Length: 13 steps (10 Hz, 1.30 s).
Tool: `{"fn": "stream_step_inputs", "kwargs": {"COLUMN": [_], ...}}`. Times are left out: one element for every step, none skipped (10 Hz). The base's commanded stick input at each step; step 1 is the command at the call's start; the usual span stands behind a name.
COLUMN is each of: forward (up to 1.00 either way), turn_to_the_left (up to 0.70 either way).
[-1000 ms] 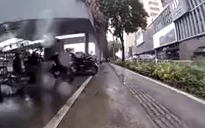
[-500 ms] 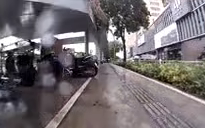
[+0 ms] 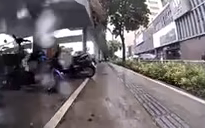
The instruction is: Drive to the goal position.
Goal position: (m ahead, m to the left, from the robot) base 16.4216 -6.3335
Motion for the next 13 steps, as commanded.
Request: {"fn": "stream_step_inputs", "kwargs": {"forward": [0.7, 0.7, 0.7, 0.7, 0.7, 0.7, 0.7, 0.7, 0.7, 0.7, 0.7, 0.7, 0.7], "turn_to_the_left": [0.0, 0.0, 0.0, 0.0, 0.0, 0.0, 0.0, 0.0, 0.0, 0.0, 0.0, 0.0, 0.0]}}
